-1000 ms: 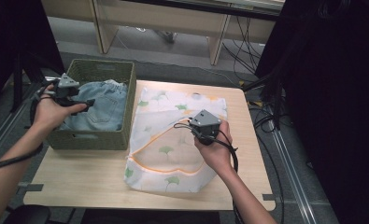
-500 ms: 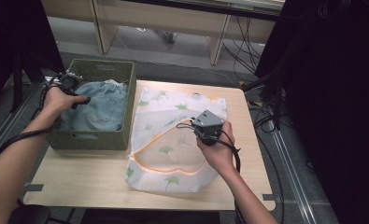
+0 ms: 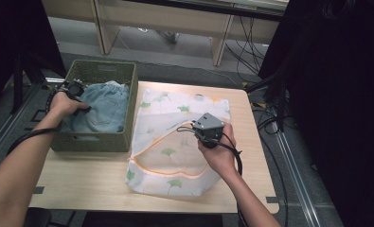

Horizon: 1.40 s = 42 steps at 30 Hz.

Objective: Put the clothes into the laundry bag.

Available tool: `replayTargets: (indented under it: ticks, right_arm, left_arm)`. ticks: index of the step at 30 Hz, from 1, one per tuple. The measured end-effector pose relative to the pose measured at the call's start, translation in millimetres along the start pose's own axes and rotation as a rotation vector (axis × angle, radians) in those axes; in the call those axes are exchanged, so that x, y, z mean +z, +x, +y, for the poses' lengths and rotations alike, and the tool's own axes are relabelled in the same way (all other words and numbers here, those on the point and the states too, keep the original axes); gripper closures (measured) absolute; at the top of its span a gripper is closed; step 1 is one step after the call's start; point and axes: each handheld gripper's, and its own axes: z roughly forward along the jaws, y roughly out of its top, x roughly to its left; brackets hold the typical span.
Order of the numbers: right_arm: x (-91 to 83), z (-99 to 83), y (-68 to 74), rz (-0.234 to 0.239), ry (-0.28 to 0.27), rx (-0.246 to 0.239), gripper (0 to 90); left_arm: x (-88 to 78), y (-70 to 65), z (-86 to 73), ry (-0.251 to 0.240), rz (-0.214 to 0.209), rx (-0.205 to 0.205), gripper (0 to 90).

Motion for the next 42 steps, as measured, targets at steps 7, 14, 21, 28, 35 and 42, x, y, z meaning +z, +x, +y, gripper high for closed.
replayTargets:
  ticks: [7, 14, 21, 28, 35, 42]
  right_arm:
    - [0.7, -2.2, -1.0, 0.003, 0.007, -0.002, 89.6]
    - [1.8, -4.2, -2.5, 0.002, 0.011, 0.005, 89.6]
    - [2.4, -4.6, -1.1, 0.004, 0.014, 0.003, 89.6]
    - [3.6, -7.3, -1.5, 0.005, 0.017, 0.008, 89.6]
    - [3.5, -7.6, -2.4, 0.009, 0.012, 0.013, 89.6]
    - [4.4, -8.8, -3.2, 0.011, 0.015, 0.018, 89.6]
  left_arm:
    - [-5.2, -4.5, -0.9, -0.056, 0.005, -0.056, 84.9]
    - [-48.7, 3.5, -1.7, -0.321, -0.016, -0.133, 86.0]
    - [-82.7, 2.0, -2.5, -0.540, -0.010, -0.154, 86.2]
    - [-112.9, -6.9, 3.2, -0.715, 0.013, -0.168, 86.3]
    - [-148.4, -15.4, 8.9, -0.869, 0.018, -0.158, 86.3]
    - [-180.4, -24.0, 12.0, -0.972, 0.014, -0.128, 86.4]
